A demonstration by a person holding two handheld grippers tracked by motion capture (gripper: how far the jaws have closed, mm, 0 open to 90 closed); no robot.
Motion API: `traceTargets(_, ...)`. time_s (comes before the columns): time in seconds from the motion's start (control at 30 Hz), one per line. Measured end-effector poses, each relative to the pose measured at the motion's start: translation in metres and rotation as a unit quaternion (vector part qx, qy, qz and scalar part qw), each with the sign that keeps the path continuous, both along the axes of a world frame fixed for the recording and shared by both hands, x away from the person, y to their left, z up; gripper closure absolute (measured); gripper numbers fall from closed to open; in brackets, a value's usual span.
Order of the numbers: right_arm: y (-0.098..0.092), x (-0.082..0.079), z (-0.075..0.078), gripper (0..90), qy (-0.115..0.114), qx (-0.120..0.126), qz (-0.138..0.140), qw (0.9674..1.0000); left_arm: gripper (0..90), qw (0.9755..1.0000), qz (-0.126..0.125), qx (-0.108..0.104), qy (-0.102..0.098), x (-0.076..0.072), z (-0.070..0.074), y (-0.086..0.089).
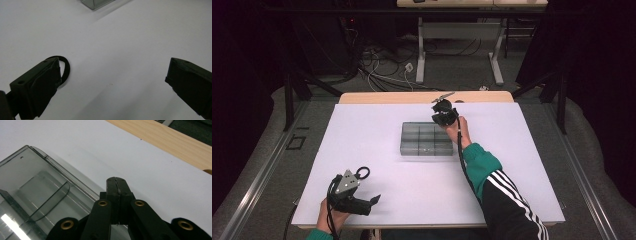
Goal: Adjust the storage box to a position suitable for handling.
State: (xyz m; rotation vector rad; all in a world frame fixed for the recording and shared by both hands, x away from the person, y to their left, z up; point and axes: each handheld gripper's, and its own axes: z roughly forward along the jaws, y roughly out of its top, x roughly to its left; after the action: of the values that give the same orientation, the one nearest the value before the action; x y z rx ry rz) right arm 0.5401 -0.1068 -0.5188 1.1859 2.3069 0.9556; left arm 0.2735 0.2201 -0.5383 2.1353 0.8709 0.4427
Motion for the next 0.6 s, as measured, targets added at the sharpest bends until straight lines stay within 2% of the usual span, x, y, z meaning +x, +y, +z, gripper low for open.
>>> traceTargets(0.27,0.003,0.004,-0.003,90.0,0.0,-0.007,-0.002,1.0,0.0,1.0,-0.003,0.0,-0.001,0.0,0.0,0.0)
traceTargets(0.3,0.004,0.004,-0.002,90.0,0.001,-0.013,-0.002,0.9999,0.0,1.0,-0.002,-0.001,0.0,0.0,0.0,0.0)
traceTargets(0.6,0.011,0.003,-0.005,90.0,0.001,-0.01,-0.005,0.9999,0.0,1.0,-0.001,0.0,0.0,0.0,0.0,-0.001)
